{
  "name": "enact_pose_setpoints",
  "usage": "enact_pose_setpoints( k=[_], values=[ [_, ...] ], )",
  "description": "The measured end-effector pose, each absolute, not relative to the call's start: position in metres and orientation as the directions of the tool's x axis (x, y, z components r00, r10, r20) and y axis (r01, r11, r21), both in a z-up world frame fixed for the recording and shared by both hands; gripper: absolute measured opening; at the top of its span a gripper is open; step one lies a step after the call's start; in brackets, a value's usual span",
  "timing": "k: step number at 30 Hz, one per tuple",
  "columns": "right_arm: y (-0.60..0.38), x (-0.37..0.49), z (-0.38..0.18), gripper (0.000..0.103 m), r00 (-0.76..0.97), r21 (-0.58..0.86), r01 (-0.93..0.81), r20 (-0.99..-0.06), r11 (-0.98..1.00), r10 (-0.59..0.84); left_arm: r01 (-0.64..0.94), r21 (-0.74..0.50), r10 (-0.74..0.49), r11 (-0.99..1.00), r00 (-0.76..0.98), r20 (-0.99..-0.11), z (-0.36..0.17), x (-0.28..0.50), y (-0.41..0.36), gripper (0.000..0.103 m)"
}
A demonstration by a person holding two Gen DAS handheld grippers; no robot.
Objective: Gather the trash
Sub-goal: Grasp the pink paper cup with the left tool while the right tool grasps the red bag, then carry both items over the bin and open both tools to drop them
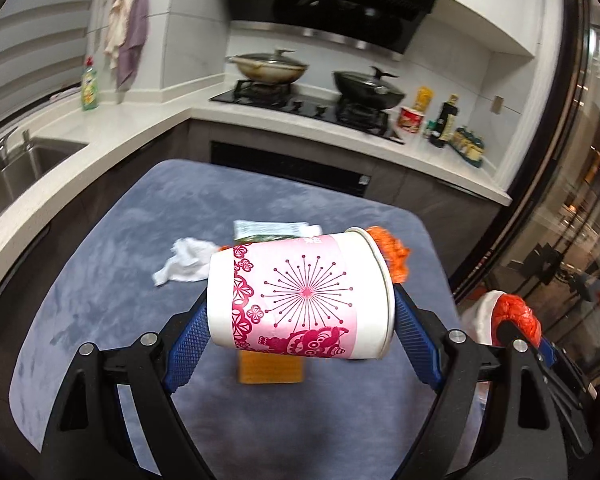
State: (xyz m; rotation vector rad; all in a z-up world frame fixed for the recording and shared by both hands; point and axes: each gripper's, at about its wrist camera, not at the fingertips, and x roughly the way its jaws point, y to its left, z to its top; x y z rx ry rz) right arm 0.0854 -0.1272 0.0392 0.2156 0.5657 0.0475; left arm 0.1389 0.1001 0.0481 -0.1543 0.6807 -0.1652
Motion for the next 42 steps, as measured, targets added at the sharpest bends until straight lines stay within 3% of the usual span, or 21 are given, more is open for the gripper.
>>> enact_pose_setpoints(
  k=[11,21,42],
  values=[
    [-0.256,0.033,0.069,0.036,0.889,0.241,0.246,-0.443,0.939,-0.119,0.363,-0.173,-0.396,0.915,0.737,-0.547,0.08,0.116,-0.036,0.081],
    [-0.348,0.014,0.055,0.036,0.85,0.254,0.389,-0.469,0.885,-0.239,0.548,-0.135,-0.522,0.826,0.651,-0.552,0.073,0.099,-0.159,0.081],
    [-0.429,0.05,-0.005,0.036,0.762,0.252,0.487,-0.591,0.836,-0.266,0.612,-0.054,-0.494,0.789,0.58,-0.648,0.021,0.124,-0.276,0.081]
  ],
)
